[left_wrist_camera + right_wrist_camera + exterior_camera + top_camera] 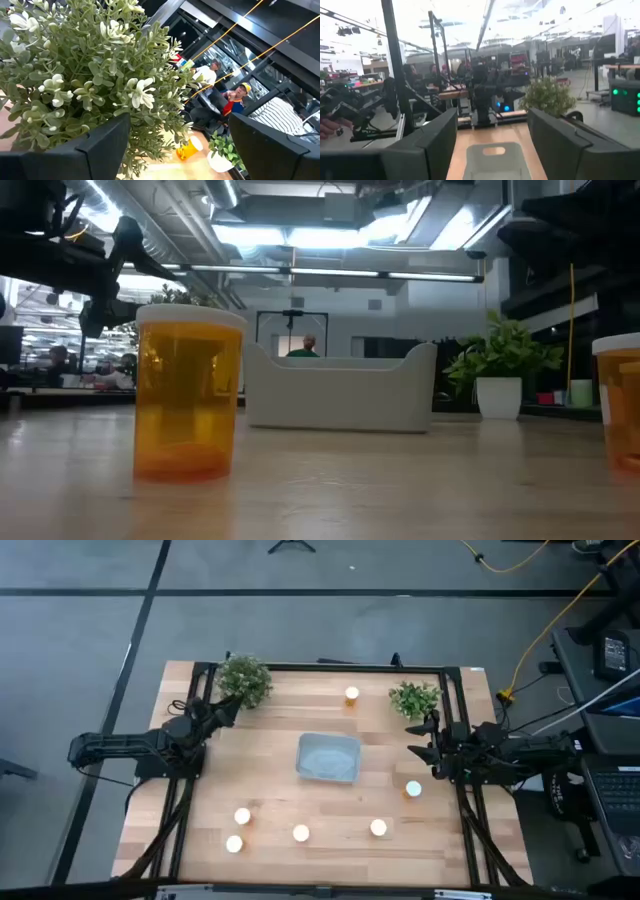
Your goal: Pick and place pill bottles into a basket
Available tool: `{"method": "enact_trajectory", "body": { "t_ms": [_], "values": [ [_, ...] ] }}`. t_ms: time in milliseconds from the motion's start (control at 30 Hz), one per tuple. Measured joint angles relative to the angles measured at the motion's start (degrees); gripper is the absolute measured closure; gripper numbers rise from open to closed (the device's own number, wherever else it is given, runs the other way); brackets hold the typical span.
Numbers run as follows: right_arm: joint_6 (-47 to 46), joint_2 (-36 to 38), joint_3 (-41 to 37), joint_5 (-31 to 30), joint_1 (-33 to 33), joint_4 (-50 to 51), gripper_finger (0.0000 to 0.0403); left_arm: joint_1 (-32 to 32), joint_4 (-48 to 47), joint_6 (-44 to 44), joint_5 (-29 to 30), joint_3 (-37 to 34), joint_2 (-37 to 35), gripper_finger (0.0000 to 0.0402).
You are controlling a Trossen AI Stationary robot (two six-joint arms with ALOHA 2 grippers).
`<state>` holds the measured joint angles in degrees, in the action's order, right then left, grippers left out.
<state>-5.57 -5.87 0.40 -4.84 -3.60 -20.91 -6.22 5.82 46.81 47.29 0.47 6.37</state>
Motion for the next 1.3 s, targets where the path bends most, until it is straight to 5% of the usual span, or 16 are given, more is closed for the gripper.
{"method": "enact_trajectory", "body": {
  "t_ms": [400,700,933,1067,1300],
  "values": [
    [2.8,-0.4,2.0,-2.3,0.0,-1.7,0.0159,0.0,1.0,0.2,-0.3,0.0,0.0,0.0070],
    [5.1,-14.3,27.1,-7.2,0.4,25.6,0.0159,0.0,13.3,-23.2,-7.2,11.2,1.8,0.0070],
    [14.1,-31.7,45.2,-8.9,2.4,39.2,0.0159,-0.2,4.7,-37.4,-22.4,30.2,18.8,0.0070],
    [19.3,-39.3,50.9,-14.5,3.9,41.0,0.0160,-1.3,-1.9,-45.7,-22.8,37.3,29.2,0.0070],
    [23.4,-48.3,58.7,-14.9,4.5,34.1,0.0160,-1.4,-16.6,-55.5,-22.3,43.7,41.5,0.0070]
  ]
}}
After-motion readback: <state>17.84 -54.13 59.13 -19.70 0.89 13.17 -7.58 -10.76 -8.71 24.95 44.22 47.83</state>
